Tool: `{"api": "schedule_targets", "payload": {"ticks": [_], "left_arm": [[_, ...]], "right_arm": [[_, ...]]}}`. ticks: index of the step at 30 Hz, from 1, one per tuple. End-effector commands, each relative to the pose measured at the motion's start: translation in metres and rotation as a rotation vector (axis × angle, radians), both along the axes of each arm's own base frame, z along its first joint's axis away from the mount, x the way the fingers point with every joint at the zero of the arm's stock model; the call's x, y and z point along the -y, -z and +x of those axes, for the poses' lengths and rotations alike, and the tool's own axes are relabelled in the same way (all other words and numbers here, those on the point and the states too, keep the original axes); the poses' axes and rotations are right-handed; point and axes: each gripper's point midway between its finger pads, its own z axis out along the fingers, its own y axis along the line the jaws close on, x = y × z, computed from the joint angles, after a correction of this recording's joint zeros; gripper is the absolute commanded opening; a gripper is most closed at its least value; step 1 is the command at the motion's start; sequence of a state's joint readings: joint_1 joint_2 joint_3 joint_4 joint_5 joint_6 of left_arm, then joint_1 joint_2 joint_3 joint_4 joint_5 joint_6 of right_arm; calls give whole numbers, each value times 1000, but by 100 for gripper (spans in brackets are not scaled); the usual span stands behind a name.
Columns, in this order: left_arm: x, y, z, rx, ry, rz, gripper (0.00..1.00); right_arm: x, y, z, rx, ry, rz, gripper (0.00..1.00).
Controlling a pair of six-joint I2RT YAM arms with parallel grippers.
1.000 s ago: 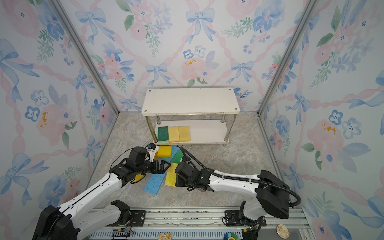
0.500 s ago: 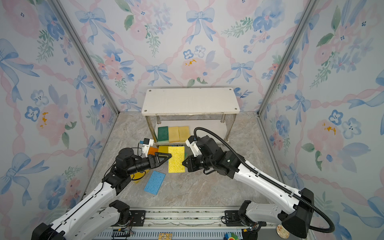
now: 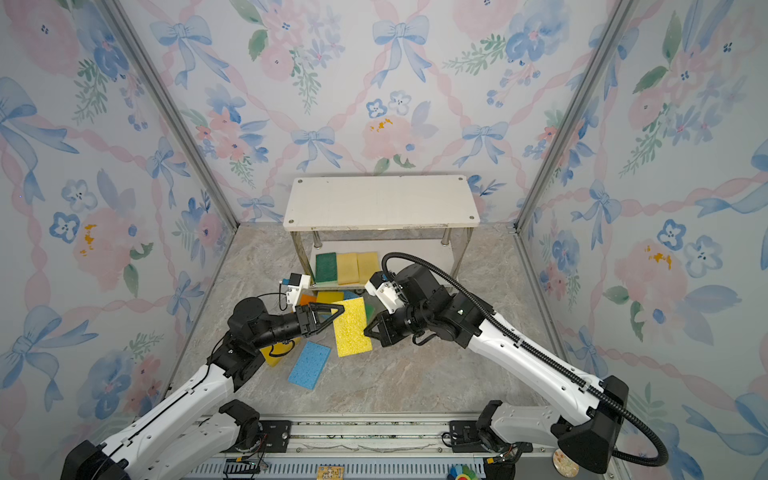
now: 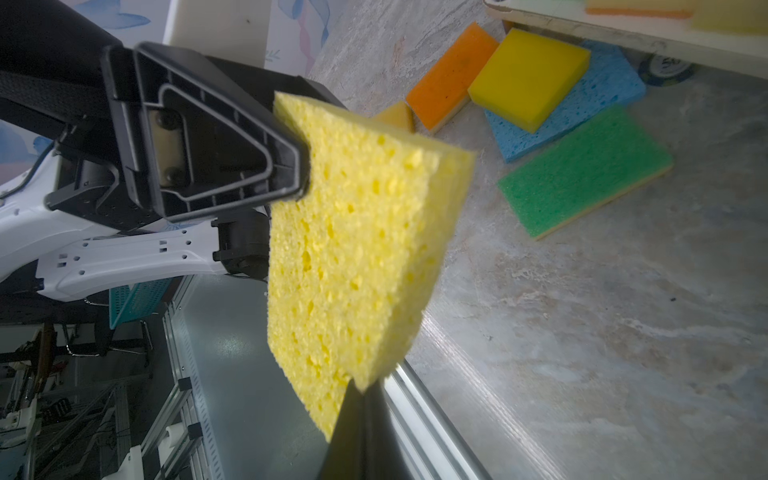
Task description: Place and organize the cleaning sponges onto the shelf
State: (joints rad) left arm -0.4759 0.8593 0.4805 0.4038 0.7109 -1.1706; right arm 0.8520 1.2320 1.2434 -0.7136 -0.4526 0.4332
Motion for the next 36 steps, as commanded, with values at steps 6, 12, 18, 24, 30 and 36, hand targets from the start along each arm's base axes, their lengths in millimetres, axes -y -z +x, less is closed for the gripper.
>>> {"api": "schedule_targets", "payload": {"ticks": [6,12,18,24,30,36], "left_arm": [[-1,-14,-1,31,-25,-47,1],[-15,-19,9,17,-148,-85,0],[-66,-1,24,-112,-490,-240,0],[-74,11,22,-134,-538,-216,0],[-73,15,22,-144,-532,-206,0],[-70,13,21,-141,-515,-205,0]], "right_arm": [[6,8,7,-20,28,-31,7],[25,1,21,-14,189,-36,60],[43,0,32,-85,431,90,79],[27,4,20,-130,427,134,80],[-9,8,13,-145,361,141,76],[-31,4,14,-132,324,147,70]]}}
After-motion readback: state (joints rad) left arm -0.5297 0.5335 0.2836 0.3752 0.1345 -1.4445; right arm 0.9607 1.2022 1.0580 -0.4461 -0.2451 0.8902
